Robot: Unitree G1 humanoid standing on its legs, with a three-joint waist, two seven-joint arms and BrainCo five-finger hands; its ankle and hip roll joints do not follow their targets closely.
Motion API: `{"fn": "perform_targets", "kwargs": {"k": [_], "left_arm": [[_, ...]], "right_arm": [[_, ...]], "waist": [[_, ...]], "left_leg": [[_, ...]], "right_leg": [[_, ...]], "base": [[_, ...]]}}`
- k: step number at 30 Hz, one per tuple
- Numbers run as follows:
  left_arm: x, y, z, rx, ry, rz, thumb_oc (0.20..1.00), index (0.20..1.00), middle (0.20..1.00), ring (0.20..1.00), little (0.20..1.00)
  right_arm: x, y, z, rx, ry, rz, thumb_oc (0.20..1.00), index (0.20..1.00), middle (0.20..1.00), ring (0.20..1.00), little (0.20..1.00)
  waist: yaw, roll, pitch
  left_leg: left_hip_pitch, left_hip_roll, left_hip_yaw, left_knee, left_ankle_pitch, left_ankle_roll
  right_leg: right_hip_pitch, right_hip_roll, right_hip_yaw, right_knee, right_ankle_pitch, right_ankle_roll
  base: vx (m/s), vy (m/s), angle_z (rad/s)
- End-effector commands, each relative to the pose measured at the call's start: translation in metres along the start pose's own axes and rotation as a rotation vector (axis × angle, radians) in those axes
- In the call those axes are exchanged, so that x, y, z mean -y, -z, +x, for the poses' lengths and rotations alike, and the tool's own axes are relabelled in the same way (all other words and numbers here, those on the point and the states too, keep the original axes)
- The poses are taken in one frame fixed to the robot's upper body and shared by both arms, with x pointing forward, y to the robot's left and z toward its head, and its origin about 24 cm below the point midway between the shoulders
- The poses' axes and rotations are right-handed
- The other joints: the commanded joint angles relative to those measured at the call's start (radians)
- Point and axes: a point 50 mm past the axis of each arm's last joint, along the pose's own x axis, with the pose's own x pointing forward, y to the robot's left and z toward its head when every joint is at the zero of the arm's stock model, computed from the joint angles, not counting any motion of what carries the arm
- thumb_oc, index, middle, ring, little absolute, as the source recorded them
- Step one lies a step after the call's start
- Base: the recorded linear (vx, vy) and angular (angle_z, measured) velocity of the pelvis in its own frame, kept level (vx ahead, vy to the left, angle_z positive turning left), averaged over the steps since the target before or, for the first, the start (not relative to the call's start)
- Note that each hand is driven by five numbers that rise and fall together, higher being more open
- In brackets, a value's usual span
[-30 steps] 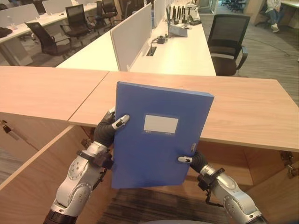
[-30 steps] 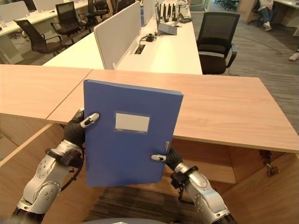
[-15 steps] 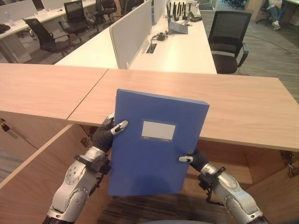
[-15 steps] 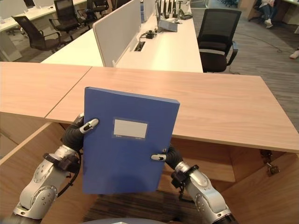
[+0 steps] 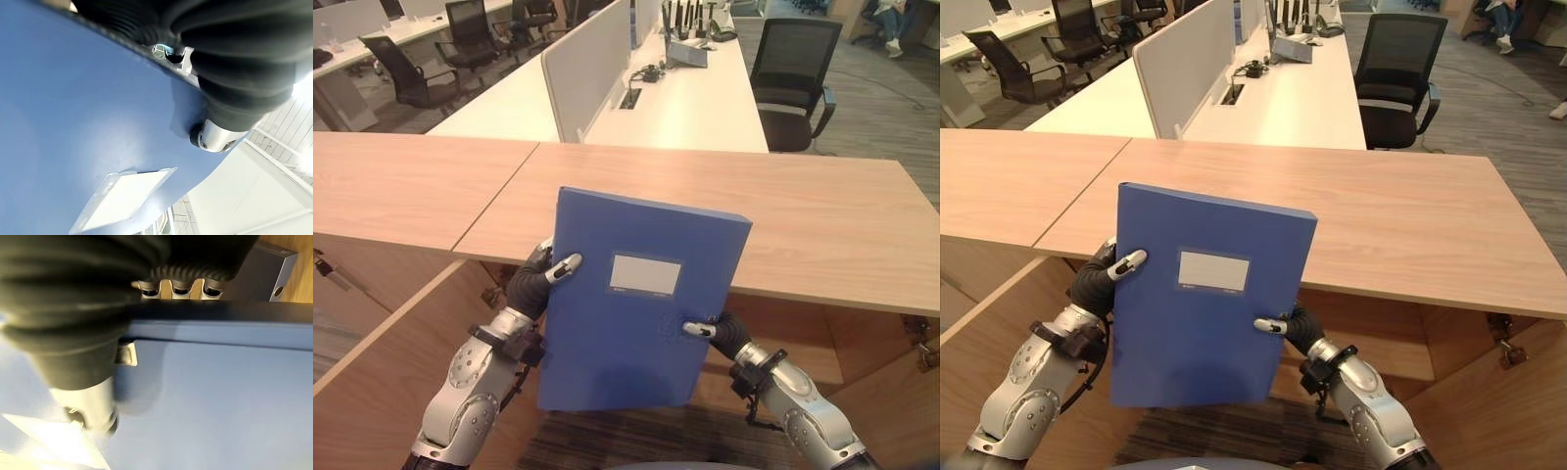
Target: Put the empty folder in the office cabinet
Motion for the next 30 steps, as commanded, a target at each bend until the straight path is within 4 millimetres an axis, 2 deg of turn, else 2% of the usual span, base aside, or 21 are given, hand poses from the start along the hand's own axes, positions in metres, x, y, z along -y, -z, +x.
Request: {"fn": "perform_targets", "kwargs": {"k": [1, 19, 20, 21, 22, 27, 30], "left_arm": [[0.015, -0.021, 0.016, 0.130, 0.123, -0.002, 0.200, 0.200, 0.200, 0.200, 0.200], [0.013, -0.021, 0.014, 0.151, 0.093, -0.015, 0.200, 0.200, 0.200, 0.200, 0.200], [0.013, -0.020, 0.014, 0.151, 0.093, -0.015, 0.344, 0.344, 0.344, 0.344, 0.344], [0.011, -0.021, 0.013, 0.154, 0.085, -0.009, 0.595, 0.595, 0.595, 0.595, 0.595], [0.009, -0.021, 0.012, 0.156, 0.073, -0.004, 1.000, 1.000, 1.000, 1.000, 1.000], [-0.006, -0.017, 0.002, 0.132, 0.002, 0.025, 1.000, 1.000, 1.000, 1.000, 1.000], [-0.015, -0.009, -0.010, 0.078, -0.026, 0.013, 1.000, 1.000, 1.000, 1.000, 1.000]], "right_arm": [[-0.016, -0.044, 0.018, 0.207, -0.116, -0.022, 0.200, 0.200, 0.200, 0.200, 0.200], [-0.013, -0.045, 0.017, 0.203, -0.103, -0.056, 0.200, 0.200, 0.200, 0.200, 0.200], [-0.013, -0.045, 0.017, 0.203, -0.104, -0.056, 0.200, 0.200, 0.200, 0.200, 0.200], [-0.013, -0.044, 0.016, 0.199, -0.102, -0.059, 0.200, 0.200, 0.200, 0.200, 0.200], [-0.012, -0.044, 0.016, 0.196, -0.100, -0.065, 0.200, 0.200, 0.200, 0.200, 0.200], [-0.004, -0.045, 0.008, 0.170, -0.073, -0.157, 0.200, 0.200, 0.200, 0.200, 0.200], [0.004, -0.055, 0.001, 0.192, -0.023, -0.280, 0.200, 0.200, 0.200, 0.200, 0.200]], "waist": [[-0.012, -0.034, -0.005], [-0.008, -0.036, -0.004], [-0.008, -0.036, -0.004], [-0.008, -0.036, -0.004], [-0.006, -0.036, -0.004], [-0.002, -0.036, -0.005], [-0.001, -0.031, -0.004]], "left_leg": [[-0.012, -0.041, -0.068, 0.003, -0.043, 0.030], [-0.016, -0.042, -0.072, 0.003, -0.041, 0.031], [-0.016, -0.042, -0.072, 0.003, -0.041, 0.031], [-0.016, -0.043, -0.072, 0.003, -0.041, 0.031], [-0.016, -0.043, -0.074, 0.003, -0.041, 0.031], [-0.019, -0.042, -0.076, 0.003, -0.040, 0.030], [-0.020, -0.042, -0.078, 0.003, -0.040, 0.031]], "right_leg": [[0.063, 0.040, 0.030, 0.022, -0.151, -0.005], [0.063, 0.041, 0.027, 0.023, -0.152, -0.006], [0.063, 0.041, 0.027, 0.023, -0.152, -0.006], [0.063, 0.041, 0.027, 0.023, -0.152, -0.006], [0.063, 0.041, 0.027, 0.023, -0.152, -0.006], [0.061, 0.042, 0.024, 0.021, -0.153, -0.007], [0.062, 0.041, 0.023, 0.021, -0.153, -0.007]], "base": [[0.00, 0.000, 0.00], [0.00, 0.000, 0.00], [0.00, 0.000, 0.00], [0.00, 0.000, 0.00], [0.00, 0.000, 0.00], [0.00, 0.000, 0.00], [0.00, 0.000, 0.00]]}}
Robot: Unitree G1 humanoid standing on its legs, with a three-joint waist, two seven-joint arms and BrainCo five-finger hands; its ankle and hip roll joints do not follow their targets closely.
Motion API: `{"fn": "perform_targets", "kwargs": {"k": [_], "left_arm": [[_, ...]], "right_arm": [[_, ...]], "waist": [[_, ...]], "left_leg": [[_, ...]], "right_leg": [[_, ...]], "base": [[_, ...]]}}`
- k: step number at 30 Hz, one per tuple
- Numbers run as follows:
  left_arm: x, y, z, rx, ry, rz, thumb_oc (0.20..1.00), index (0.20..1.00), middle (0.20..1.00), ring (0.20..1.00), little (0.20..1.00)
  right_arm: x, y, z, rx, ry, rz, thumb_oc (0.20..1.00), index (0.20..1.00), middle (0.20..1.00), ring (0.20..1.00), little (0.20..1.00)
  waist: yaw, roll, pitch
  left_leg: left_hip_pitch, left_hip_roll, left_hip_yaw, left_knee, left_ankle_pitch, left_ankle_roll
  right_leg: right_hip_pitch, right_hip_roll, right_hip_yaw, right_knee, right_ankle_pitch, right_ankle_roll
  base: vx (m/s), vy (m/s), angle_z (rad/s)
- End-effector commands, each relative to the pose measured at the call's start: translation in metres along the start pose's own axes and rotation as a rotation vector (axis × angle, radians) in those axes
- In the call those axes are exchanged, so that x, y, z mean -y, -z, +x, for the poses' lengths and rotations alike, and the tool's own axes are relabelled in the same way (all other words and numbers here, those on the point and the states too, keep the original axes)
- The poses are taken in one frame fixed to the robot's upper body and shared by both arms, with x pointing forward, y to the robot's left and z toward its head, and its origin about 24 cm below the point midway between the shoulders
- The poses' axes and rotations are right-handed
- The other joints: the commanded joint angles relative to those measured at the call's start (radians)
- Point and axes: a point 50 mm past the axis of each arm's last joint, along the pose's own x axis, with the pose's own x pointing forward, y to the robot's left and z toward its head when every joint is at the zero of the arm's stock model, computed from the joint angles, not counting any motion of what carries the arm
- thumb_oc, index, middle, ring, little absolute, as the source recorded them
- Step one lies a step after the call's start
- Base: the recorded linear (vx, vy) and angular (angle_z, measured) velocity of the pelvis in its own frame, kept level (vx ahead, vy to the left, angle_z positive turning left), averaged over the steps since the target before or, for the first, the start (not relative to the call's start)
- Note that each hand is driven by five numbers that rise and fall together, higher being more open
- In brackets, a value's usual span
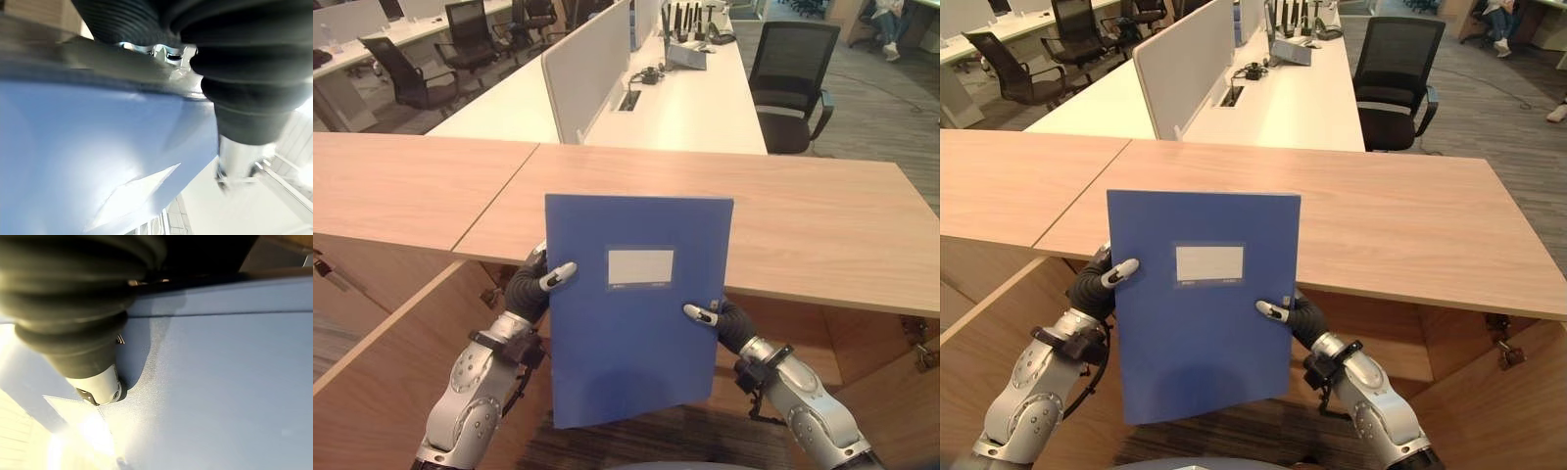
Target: Put the empty folder in the office cabinet
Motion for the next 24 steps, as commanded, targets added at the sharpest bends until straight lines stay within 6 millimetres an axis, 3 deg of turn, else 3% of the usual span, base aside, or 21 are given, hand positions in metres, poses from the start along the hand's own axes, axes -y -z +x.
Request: {"fn": "perform_targets", "kwargs": {"k": [1, 7, 13, 17, 21, 24], "left_arm": [[-0.006, -0.020, -0.006, 0.087, 0.048, 0.034, 1.000, 1.000, 1.000, 1.000, 1.000], [-0.012, -0.020, -0.026, 0.039, 0.066, -0.004, 1.000, 1.000, 1.000, 1.000, 1.000], [-0.026, -0.033, -0.058, -0.025, 0.043, 0.034, 1.000, 1.000, 1.000, 1.000, 1.000], [-0.033, -0.034, -0.068, -0.087, 0.033, 0.062, 1.000, 1.000, 1.000, 1.000, 1.000], [-0.045, -0.028, -0.087, -0.253, 0.024, 0.101, 1.000, 1.000, 1.000, 1.000, 1.000], [-0.055, -0.007, -0.108, -0.420, -0.004, 0.070, 1.000, 1.000, 1.000, 1.000, 1.000]], "right_arm": [[0.011, -0.051, 0.000, 0.171, 0.033, -0.311, 0.200, 0.200, 0.200, 0.200, 0.200], [0.018, -0.051, -0.010, 0.146, 0.073, -0.420, 0.200, 0.200, 0.200, 0.200, 0.200], [0.028, -0.034, -0.027, 0.030, 0.088, -0.451, 0.200, 0.200, 0.200, 0.200, 0.200], [0.031, -0.029, -0.031, 0.006, 0.099, -0.450, 0.200, 0.200, 0.200, 0.200, 0.200], [0.033, -0.024, -0.034, -0.022, 0.096, -0.443, 0.200, 0.200, 0.200, 0.200, 0.200], [0.034, -0.015, -0.032, -0.065, 0.083, -0.438, 0.200, 0.200, 0.200, 0.200, 0.200]], "waist": [[-0.003, -0.022, 0.002], [0.000, -0.013, 0.006], [0.017, -0.006, 0.011], [0.021, -0.003, 0.012], [0.028, 0.004, 0.013], [0.035, 0.008, 0.017]], "left_leg": [[-0.028, -0.043, -0.077, 0.003, -0.028, 0.033], [-0.024, -0.044, -0.078, 0.003, -0.041, 0.033], [-0.029, -0.046, -0.090, 0.003, -0.037, 0.031], [-0.031, -0.047, -0.094, 0.003, -0.035, 0.031], [-0.032, -0.046, -0.097, 0.003, -0.031, 0.030], [-0.037, -0.047, -0.099, 0.003, -0.026, 0.030]], "right_leg": [[0.047, 0.040, 0.022, 0.024, -0.143, -0.008], [0.050, 0.039, 0.022, 0.020, -0.151, -0.004], [0.052, 0.041, 0.013, 0.019, -0.154, -0.005], [0.053, 0.042, 0.010, 0.019, -0.155, -0.005], [0.053, 0.040, 0.005, 0.020, -0.153, -0.003], [0.050, 0.040, 0.001, 0.023, -0.150, -0.001]], "base": [[0.00, 0.000, 0.00], [0.01, 0.001, 0.00], [0.00, 0.001, 0.01], [-0.01, -0.005, 0.07], [0.00, 0.000, 0.02], [-0.01, 0.003, 0.05]]}}
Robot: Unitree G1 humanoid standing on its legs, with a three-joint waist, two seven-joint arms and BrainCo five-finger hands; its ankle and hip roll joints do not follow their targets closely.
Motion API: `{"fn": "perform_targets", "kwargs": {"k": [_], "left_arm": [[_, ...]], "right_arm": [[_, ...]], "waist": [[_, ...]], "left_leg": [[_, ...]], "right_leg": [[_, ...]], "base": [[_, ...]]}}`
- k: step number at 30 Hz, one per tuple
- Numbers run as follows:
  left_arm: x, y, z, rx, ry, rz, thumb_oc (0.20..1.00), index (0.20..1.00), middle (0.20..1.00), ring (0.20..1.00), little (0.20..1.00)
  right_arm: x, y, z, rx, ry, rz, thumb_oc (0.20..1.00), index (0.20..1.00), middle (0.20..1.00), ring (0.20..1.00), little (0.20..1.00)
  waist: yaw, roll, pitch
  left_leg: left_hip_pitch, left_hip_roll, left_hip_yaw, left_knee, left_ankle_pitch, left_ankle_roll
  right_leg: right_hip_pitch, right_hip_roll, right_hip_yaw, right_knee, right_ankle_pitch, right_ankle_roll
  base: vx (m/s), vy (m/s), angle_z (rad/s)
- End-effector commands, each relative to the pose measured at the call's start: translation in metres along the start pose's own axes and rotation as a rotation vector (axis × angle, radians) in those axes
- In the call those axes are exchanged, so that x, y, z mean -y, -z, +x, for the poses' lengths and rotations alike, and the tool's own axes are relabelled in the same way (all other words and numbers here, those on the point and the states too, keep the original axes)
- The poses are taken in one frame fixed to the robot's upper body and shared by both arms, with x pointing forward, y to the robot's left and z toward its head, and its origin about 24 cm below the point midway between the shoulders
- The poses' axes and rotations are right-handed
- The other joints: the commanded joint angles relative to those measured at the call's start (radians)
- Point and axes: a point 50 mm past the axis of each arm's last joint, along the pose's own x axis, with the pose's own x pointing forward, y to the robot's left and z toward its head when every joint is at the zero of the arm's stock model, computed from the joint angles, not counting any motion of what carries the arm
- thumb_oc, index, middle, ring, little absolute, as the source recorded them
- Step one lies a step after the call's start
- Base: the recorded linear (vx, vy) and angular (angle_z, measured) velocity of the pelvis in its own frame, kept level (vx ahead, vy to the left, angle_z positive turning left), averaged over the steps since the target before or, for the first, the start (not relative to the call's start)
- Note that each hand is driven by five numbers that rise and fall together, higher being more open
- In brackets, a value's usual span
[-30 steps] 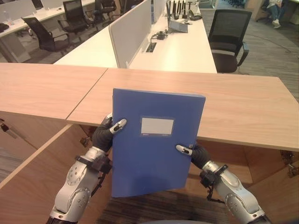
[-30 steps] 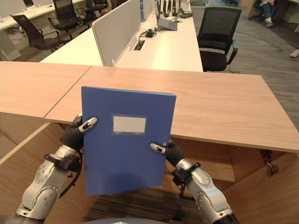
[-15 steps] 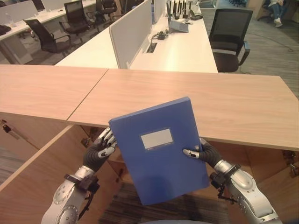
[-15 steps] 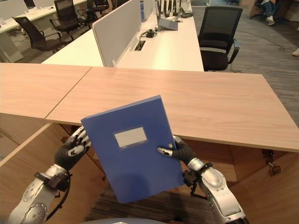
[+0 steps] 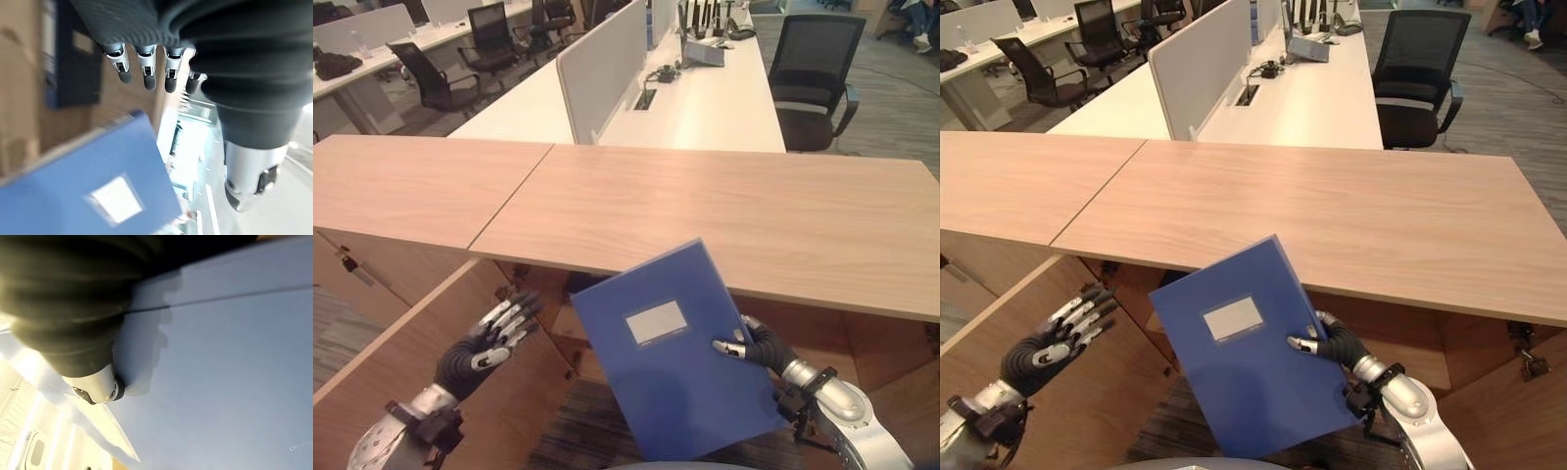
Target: Put the empty folder in the office cabinet
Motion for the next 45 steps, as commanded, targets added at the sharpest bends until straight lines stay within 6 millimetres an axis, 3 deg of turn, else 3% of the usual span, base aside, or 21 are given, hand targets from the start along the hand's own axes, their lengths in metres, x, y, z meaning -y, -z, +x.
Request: {"fn": "perform_targets", "kwargs": {"k": [1, 4, 5, 7, 9, 10, 11, 16, 23, 28, 30, 35, 39, 41, 45], "left_arm": [[-0.009, -0.001, 0.000, -0.093, 0.041, 0.083, 1.000, 1.000, 1.000, 1.000, 1.000], [-0.013, 0.013, -0.005, -0.194, 0.042, 0.115, 1.000, 1.000, 1.000, 1.000, 1.000], [-0.019, 0.035, -0.010, -0.292, 0.014, 0.108, 1.000, 1.000, 1.000, 1.000, 1.000], [-0.022, 0.046, -0.010, -0.342, 0.007, 0.132, 1.000, 1.000, 1.000, 1.000, 1.000], [-0.029, 0.076, -0.016, -0.471, -0.038, 0.174, 1.000, 1.000, 1.000, 1.000, 1.000], [-0.029, 0.076, -0.015, -0.471, -0.037, 0.174, 1.000, 1.000, 1.000, 1.000, 1.000], [-0.033, 0.098, -0.017, -0.534, -0.092, 0.172, 1.000, 1.000, 1.000, 1.000, 1.000], [-0.028, 0.142, -0.004, -0.604, -0.213, 0.185, 1.000, 1.000, 1.000, 1.000, 1.000], [-0.014, 0.178, 0.019, -0.737, -0.189, 0.270, 1.000, 1.000, 1.000, 1.000, 1.000], [-0.011, 0.190, 0.019, -0.795, -0.185, 0.290, 1.000, 1.000, 1.000, 1.000, 1.000], [-0.012, 0.194, 0.017, -0.816, -0.206, 0.279, 1.000, 1.000, 1.000, 1.000, 1.000], [-0.011, 0.201, 0.015, -0.845, -0.248, 0.255, 1.000, 1.000, 1.000, 1.000, 1.000], [-0.008, 0.208, 0.014, -0.847, -0.311, 0.210, 1.000, 1.000, 1.000, 1.000, 1.000], [-0.006, 0.209, 0.018, -0.827, -0.353, 0.175, 1.000, 1.000, 1.000, 1.000, 1.000], [-0.007, 0.209, 0.020, -0.813, -0.386, 0.149, 1.000, 1.000, 1.000, 1.000, 1.000]], "right_arm": [[0.011, -0.023, 0.017, 0.122, 0.005, -0.068, 0.200, 0.200, 0.200, 0.200, 0.200], [0.010, -0.018, 0.021, 0.099, 0.004, -0.070, 0.200, 0.200, 0.200, 0.200, 0.200], [0.008, -0.013, 0.025, 0.077, -0.003, -0.073, 0.200, 0.200, 0.200, 0.200, 0.200], [0.008, -0.009, 0.027, 0.057, -0.001, -0.077, 0.200, 0.200, 0.200, 0.200, 0.200], [0.006, 0.002, 0.027, -0.001, -0.006, -0.089, 0.200, 0.200, 0.200, 0.200, 0.200], [0.006, 0.002, 0.027, -0.001, -0.005, -0.089, 0.200, 0.200, 0.200, 0.200, 0.200], [0.004, 0.011, 0.028, -0.039, -0.005, -0.085, 0.200, 0.200, 0.200, 0.200, 0.200], [0.005, 0.034, 0.025, -0.147, 0.032, -0.078, 0.200, 0.200, 0.200, 0.200, 0.200], [0.000, 0.053, 0.034, -0.238, 0.025, -0.097, 0.200, 0.200, 0.200, 0.200, 0.200], [-0.011, 0.071, 0.033, -0.323, -0.030, -0.109, 0.200, 0.200, 0.200, 0.200, 0.200], [-0.015, 0.084, 0.030, -0.363, 0.004, -0.015, 0.200, 0.200, 0.200, 0.200, 0.200], [-0.011, 0.091, 0.031, -0.295, 0.215, 0.315, 0.200, 0.200, 0.200, 0.200, 0.200], [0.009, 0.094, 0.033, -0.139, 0.545, 0.726, 0.200, 0.200, 0.200, 0.200, 0.200], [0.031, 0.090, 0.035, -0.008, 0.743, 0.934, 0.200, 0.200, 0.200, 0.200, 0.200], [0.054, 0.088, 0.034, 0.077, 0.889, 1.055, 0.200, 0.200, 0.200, 0.200, 0.200]], "waist": [[0.003, -0.032, 0.029], [0.008, -0.032, 0.029], [0.007, -0.034, 0.030], [0.008, -0.032, 0.030], [0.006, -0.035, 0.032], [0.006, -0.034, 0.032], [0.003, -0.039, 0.031], [-0.003, -0.045, 0.038], [-0.007, -0.045, 0.050], [-0.009, -0.045, 0.043], [-0.010, -0.047, 0.039], [-0.015, -0.048, 0.035], [-0.020, -0.047, 0.031], [-0.018, -0.047, 0.032], [-0.013, -0.045, 0.038]], "left_leg": [[-0.012, -0.046, -0.077, 0.012, -0.024, 0.029], [-0.014, -0.046, -0.076, 0.012, -0.023, 0.029], [-0.016, -0.045, -0.073, 0.012, -0.021, 0.028], [-0.017, -0.045, -0.071, 0.012, -0.022, 0.028], [-0.020, -0.045, -0.070, 0.012, -0.023, 0.028], [-0.020, -0.045, -0.070, 0.012, -0.023, 0.028], [-0.021, -0.044, -0.071, 0.012, -0.022, 0.028], [-0.030, -0.044, -0.072, 0.012, -0.021, 0.028], [-0.055, -0.047, -0.071, 0.012, -0.016, 0.025], [-0.052, -0.046, -0.070, 0.012, -0.019, 0.024], [-0.050, -0.047, -0.067, 0.012, -0.018, 0.023], [-0.049, -0.048, -0.063, 0.012, -0.017, 0.023], [-0.050, -0.051, -0.062, 0.012, -0.018, 0.022], [-0.054, -0.054, -0.063, 0.012, -0.020, 0.020], [-0.055, -0.054, -0.064, 0.012, -0.023, 0.018]], "right_leg": [[0.059, 0.042, 0.022, 0.023, -0.141, -0.006], [0.056, 0.041, 0.022, 0.023, -0.140, -0.004], [0.052, 0.040, 0.023, 0.024, -0.138, -0.003], [0.050, 0.040, 0.023, 0.024, -0.137, -0.002], [0.046, 0.040, 0.023, 0.027, -0.138, -0.001], [0.046, 0.040, 0.023, 0.027, -0.138, -0.001], [0.044, 0.039, 0.024, 0.029, -0.139, -0.001], [0.034, 0.040, 0.022, 0.035, -0.143, -0.003], [0.018, 0.037, 0.012, 0.023, -0.134, -0.001], [0.023, 0.036, 0.015, 0.018, -0.135, -0.003], [0.025, 0.036, 0.016, 0.016, -0.134, -0.002], [0.024, 0.036, 0.019, 0.016, -0.131, -0.003], [0.025, 0.038, 0.011, 0.015, -0.131, -0.004], [0.025, 0.039, 0.006, 0.013, -0.132, -0.005], [0.026, 0.039, 0.005, 0.012, -0.133, -0.004]], "base": [[-0.01, 0.002, 0.04], [0.00, 0.000, 0.00], [0.00, 0.000, 0.00], [0.00, 0.000, 0.00], [0.00, 0.000, 0.00], [0.00, 0.000, 0.00], [0.00, 0.000, 0.00], [0.00, 0.000, 0.00], [-0.02, 0.002, 0.04], [0.00, 0.004, 0.03], [0.00, 0.000, 0.00], [0.00, 0.000, 0.00], [0.00, 0.000, 0.00], [0.02, -0.037, 0.02], [0.01, -0.009, 0.01]]}}
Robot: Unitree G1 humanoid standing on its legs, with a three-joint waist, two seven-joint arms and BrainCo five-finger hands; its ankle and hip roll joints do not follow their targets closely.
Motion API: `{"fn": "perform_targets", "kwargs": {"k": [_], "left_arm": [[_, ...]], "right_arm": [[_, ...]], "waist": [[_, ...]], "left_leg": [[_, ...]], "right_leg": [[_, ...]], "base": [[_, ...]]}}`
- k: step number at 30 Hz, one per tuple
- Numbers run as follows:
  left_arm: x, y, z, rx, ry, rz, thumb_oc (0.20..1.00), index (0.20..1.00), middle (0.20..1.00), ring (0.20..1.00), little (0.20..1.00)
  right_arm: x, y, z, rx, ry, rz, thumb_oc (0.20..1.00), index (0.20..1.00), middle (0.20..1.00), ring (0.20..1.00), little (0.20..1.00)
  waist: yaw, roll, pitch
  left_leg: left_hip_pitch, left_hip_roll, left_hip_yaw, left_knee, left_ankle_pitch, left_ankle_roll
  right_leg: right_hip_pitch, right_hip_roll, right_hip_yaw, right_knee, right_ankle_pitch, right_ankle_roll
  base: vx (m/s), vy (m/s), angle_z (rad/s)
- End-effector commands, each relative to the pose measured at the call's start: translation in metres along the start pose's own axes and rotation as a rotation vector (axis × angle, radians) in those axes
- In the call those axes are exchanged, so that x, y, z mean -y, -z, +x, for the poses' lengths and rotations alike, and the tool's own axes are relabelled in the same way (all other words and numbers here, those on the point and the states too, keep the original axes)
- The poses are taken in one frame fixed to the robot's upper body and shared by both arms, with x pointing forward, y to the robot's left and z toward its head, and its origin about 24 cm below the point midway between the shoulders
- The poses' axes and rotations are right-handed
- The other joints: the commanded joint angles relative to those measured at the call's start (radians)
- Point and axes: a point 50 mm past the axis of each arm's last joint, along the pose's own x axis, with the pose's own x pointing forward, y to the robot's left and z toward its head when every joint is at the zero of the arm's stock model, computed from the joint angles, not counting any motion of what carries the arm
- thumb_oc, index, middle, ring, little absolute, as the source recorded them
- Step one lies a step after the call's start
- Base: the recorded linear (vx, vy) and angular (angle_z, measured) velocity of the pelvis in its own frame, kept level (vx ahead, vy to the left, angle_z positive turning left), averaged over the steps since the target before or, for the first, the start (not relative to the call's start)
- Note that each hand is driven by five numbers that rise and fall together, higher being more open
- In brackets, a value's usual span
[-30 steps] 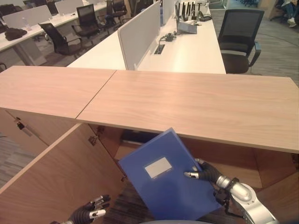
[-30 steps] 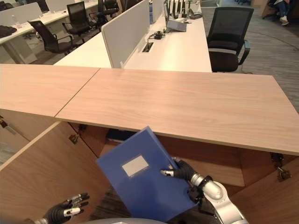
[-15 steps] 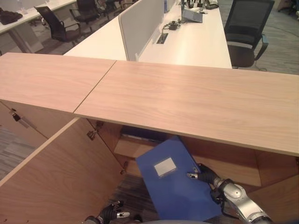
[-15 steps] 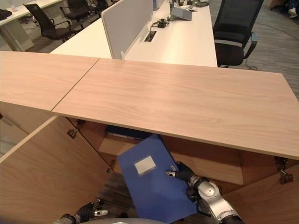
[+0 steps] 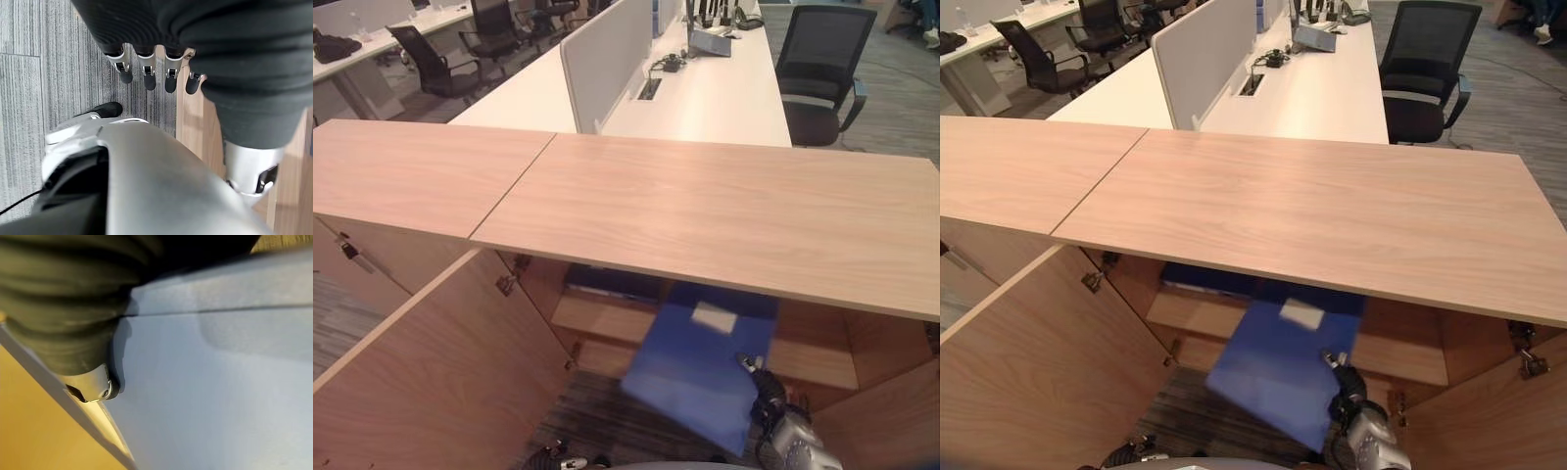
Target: Put the empty folder in the office cabinet
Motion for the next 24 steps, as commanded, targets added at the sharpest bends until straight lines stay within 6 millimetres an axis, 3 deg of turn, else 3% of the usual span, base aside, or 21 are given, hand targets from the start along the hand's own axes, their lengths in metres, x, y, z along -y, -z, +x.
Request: {"fn": "perform_targets", "kwargs": {"k": [1, 3, 5, 6, 9, 10, 12, 16, 17, 21, 24], "left_arm": [[-0.015, -0.022, 0.004, 0.061, -0.059, -0.029, 1.000, 1.000, 1.000, 1.000, 1.000], [-0.014, -0.026, 0.007, 0.066, -0.069, -0.022, 1.000, 1.000, 1.000, 1.000, 1.000], [-0.013, -0.030, 0.008, 0.073, -0.067, -0.018, 1.000, 1.000, 1.000, 1.000, 1.000], [-0.011, -0.038, 0.011, 0.092, -0.064, -0.006, 1.000, 1.000, 1.000, 1.000, 1.000], [-0.010, -0.049, 0.013, 0.124, -0.058, 0.018, 1.000, 1.000, 1.000, 1.000, 1.000], [-0.009, -0.051, 0.013, 0.129, -0.056, 0.019, 1.000, 1.000, 1.000, 1.000, 1.000], [-0.008, -0.067, 0.015, 0.179, -0.052, 0.026, 1.000, 1.000, 1.000, 1.000, 1.000], [-0.006, -0.092, 0.016, 0.260, -0.041, 0.034, 1.000, 1.000, 1.000, 1.000, 1.000], [-0.009, -0.103, 0.015, 0.289, -0.052, 0.048, 1.000, 1.000, 1.000, 1.000, 1.000], [-0.016, -0.121, 0.013, 0.339, -0.068, 0.072, 1.000, 1.000, 1.000, 1.000, 1.000], [-0.018, -0.123, 0.012, 0.341, -0.075, 0.089, 1.000, 1.000, 1.000, 1.000, 1.000]], "right_arm": [[-0.028, -0.053, 0.022, 0.236, -0.014, 0.248, 0.200, 0.200, 0.200, 0.200, 0.200], [-0.023, -0.074, 0.030, 0.304, 0.069, 0.401, 0.200, 0.200, 0.200, 0.200, 0.200], [-0.022, -0.082, 0.033, 0.325, 0.089, 0.451, 0.200, 0.200, 0.200, 0.200, 0.200], [-0.020, -0.105, 0.037, 0.390, 0.133, 0.560, 0.200, 0.200, 0.200, 0.200, 0.200], [-0.017, -0.144, 0.039, 0.482, 0.187, 0.684, 0.200, 0.200, 0.200, 0.200, 0.200], [-0.017, -0.147, 0.040, 0.487, 0.186, 0.686, 0.200, 0.200, 0.200, 0.200, 0.200], [-0.021, -0.184, 0.038, 0.558, 0.200, 0.751, 0.200, 0.200, 0.200, 0.200, 0.200], [-0.047, -0.240, 0.033, 0.643, 0.155, 0.838, 0.200, 0.200, 0.200, 0.200, 0.200], [-0.065, -0.268, 0.026, 0.680, 0.118, 0.859, 0.200, 0.200, 0.200, 0.200, 0.200], [-0.085, -0.303, 0.014, 0.727, 0.094, 0.877, 0.200, 0.200, 0.200, 0.200, 0.200], [-0.097, -0.318, 0.007, 0.745, 0.067, 0.870, 0.200, 0.200, 0.200, 0.200, 0.200]], "waist": [[-0.001, -0.026, 0.033], [0.004, -0.021, 0.042], [0.007, -0.018, 0.048], [0.011, -0.009, 0.063], [0.015, 0.007, 0.086], [0.017, 0.009, 0.088], [0.022, 0.030, 0.116], [0.040, 0.065, 0.167], [0.059, 0.063, 0.196], [0.091, 0.061, 0.200], [0.095, 0.068, 0.199]], "left_leg": [[-0.016, -0.055, -0.043, 0.012, -0.040, 0.015], [-0.026, -0.056, -0.045, 0.012, -0.039, 0.014], [-0.031, -0.056, -0.046, 0.012, -0.038, 0.013], [-0.048, -0.057, -0.048, 0.012, -0.034, 0.012], [-0.073, -0.060, -0.051, 0.012, -0.028, 0.013], [-0.076, -0.060, -0.051, 0.012, -0.027, 0.013], [-0.104, -0.062, -0.055, 0.012, -0.016, 0.014], [-0.167, -0.050, -0.043, 0.029, 0.009, 0.020], [-0.249, -0.037, -0.035, 0.108, 0.000, 0.020], [-0.408, -0.022, -0.050, 0.261, -0.047, 0.019], [-0.455, -0.021, -0.058, 0.309, -0.066, 0.017]], "right_leg": [[0.054, 0.039, 0.022, 0.012, -0.137, -0.004], [0.046, 0.039, 0.020, 0.012, -0.139, -0.003], [0.041, 0.040, 0.020, 0.013, -0.139, -0.003], [0.025, 0.039, 0.019, 0.016, -0.138, -0.002], [-0.004, 0.040, 0.019, 0.023, -0.136, -0.002], [-0.008, 0.040, 0.019, 0.025, -0.136, -0.002], [-0.051, 0.039, 0.025, 0.051, -0.141, -0.002], [-0.169, 0.035, 0.051, 0.144, -0.156, -0.006], [-0.248, 0.029, 0.069, 0.209, -0.167, -0.010], [-0.385, 0.019, 0.081, 0.334, -0.208, -0.016], [-0.438, 0.016, 0.077, 0.396, -0.233, -0.017]], "base": [[0.01, -0.039, 0.00], [0.00, -0.019, 0.00], [-0.02, -0.011, 0.02], [-0.07, -0.020, 0.08], [-0.07, -0.010, 0.09], [-0.07, 0.008, 0.07], [-0.12, 0.032, 0.06], [-0.19, 0.037, -0.02], [-0.28, -0.050, -0.06], [-0.13, -0.086, -0.27], [0.00, -0.059, 0.05]]}}
